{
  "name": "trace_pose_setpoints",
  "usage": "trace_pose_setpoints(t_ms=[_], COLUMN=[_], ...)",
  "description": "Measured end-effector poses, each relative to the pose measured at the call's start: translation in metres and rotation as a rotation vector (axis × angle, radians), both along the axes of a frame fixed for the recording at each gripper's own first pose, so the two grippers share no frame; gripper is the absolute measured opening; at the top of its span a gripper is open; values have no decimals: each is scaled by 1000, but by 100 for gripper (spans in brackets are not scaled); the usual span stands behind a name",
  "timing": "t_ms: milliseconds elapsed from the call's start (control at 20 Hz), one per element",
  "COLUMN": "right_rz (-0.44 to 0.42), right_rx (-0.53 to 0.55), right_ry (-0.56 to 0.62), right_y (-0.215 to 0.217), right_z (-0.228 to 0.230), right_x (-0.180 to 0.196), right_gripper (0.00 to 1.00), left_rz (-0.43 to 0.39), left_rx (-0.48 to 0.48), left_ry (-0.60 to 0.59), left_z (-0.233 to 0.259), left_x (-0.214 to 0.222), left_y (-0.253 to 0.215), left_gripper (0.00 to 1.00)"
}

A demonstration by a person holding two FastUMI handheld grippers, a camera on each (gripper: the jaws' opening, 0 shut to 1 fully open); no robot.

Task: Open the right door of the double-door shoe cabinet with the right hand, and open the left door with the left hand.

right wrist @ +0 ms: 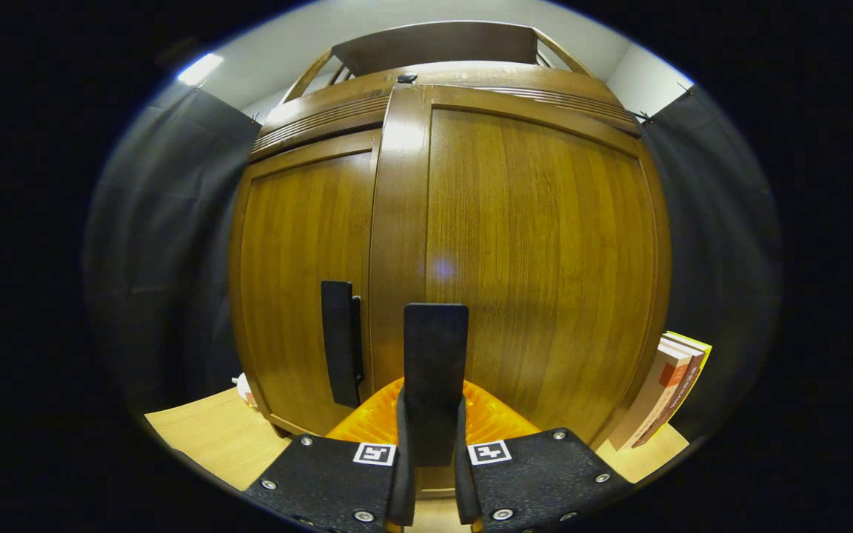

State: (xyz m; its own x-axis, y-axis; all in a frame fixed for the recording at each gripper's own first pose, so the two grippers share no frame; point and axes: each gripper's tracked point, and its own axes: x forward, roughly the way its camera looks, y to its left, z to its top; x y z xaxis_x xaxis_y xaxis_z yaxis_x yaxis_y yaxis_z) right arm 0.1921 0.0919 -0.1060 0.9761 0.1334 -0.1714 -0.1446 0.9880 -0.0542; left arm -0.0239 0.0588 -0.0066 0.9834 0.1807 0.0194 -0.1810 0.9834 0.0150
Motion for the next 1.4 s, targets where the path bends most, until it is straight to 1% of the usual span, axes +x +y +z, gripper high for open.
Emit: trace_pose_setpoints(t_ms=[50, 100, 300, 450, 650, 700, 750, 800, 850, 900, 1000, 1150, 1250, 1300, 1400], right_rz=[2, 2, -2, -6, -65, -79, -92, -97, -105, -112, -123, -147, -185, -214, -261], right_rx=[5, 9, 19, -6, -41, -43, -36, -22, -8, -4, -12, 43, 18, 3, 5], right_ry=[0, 3, 14, 10, 0, -7, -9, -3, 2, 2, -8, 3, -7, -18, -24], right_y=[-4, -8, -26, -48, -86, -96, -107, -114, -120, -126, -138, -160, -181, -195, -219], right_z=[2, 3, 10, 14, 20, 22, 22, 22, 23, 24, 26, 28, 29, 31, 34], right_x=[-8, -16, -48, -74, -113, -120, -126, -131, -133, -137, -140, -147, -151, -154, -157], right_gripper=[17, 22, 22, 21, 21, 26, 17, 20, 14, 12, 10, 11, 10, 6, 2], left_rz=[-1, -2, -15, -35, -71, -83, -93, -104, -116, -128, -151, -171, -187, -197, -203], left_rx=[-1, -1, 4, 9, -1, -3, -3, -2, 1, 5, 15, 25, 26, 25, 23], left_ry=[2, 5, 7, 7, 5, 8, 10, 11, 13, 15, 19, 24, 29, 34, 39], left_z=[-1, -3, -4, -3, -3, -5, -5, -6, -7, -7, -7, -6, -9, -11, -12], left_x=[0, 1, 2, 5, 9, 10, 12, 14, 14, 14, 16, 19, 17, 16, 18], left_y=[-1, -2, -11, -23, -42, -48, -53, -58, -64, -71, -83, -97, -106, -109, -114], left_gripper=[93, 93, 93, 93, 93, 93, 93, 93, 93, 93, 93, 92, 92, 93, 93])
